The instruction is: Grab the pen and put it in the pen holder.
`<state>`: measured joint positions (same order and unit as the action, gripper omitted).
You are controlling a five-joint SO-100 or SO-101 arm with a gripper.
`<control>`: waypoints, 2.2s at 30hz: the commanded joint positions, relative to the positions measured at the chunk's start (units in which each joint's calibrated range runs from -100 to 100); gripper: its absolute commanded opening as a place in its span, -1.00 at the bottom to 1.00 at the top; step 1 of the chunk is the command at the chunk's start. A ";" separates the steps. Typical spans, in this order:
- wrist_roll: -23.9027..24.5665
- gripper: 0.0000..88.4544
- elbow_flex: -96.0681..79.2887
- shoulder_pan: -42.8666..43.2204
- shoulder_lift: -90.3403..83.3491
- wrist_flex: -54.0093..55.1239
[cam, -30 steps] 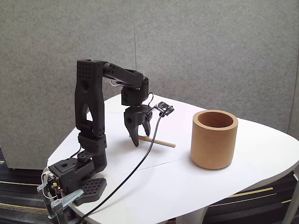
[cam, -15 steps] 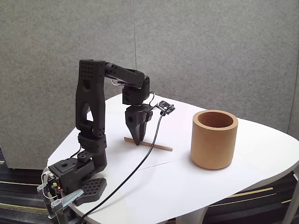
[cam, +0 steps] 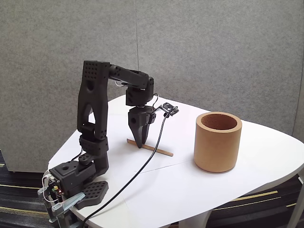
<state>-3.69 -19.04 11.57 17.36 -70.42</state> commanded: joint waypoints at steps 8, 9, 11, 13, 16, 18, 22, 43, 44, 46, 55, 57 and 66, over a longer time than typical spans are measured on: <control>0.13 -0.98 6.23 -0.29 -0.32 -0.85; 0.13 -0.98 8.03 -0.29 -0.32 -0.93; 0.13 -0.98 11.19 -0.29 -0.32 -1.02; 0.13 -0.98 14.71 -0.22 -0.32 -2.37; 0.13 -0.98 21.39 0.36 -0.32 -6.27; 0.13 -0.98 26.08 0.51 -0.32 -8.47; 0.13 -0.98 34.03 0.73 -0.97 -11.61; -0.39 -0.99 45.31 0.80 -19.27 -11.36; -0.45 -0.99 45.31 0.80 -20.08 -11.36; -1.18 -0.99 45.31 0.80 -21.79 -11.36; -11.71 -0.99 46.84 -2.34 -28.38 -11.27; -14.55 -0.99 48.65 -3.81 -29.11 -11.27; -26.14 -0.99 50.90 -12.01 -30.57 -1.27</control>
<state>-25.71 28.70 2.61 -10.67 -77.03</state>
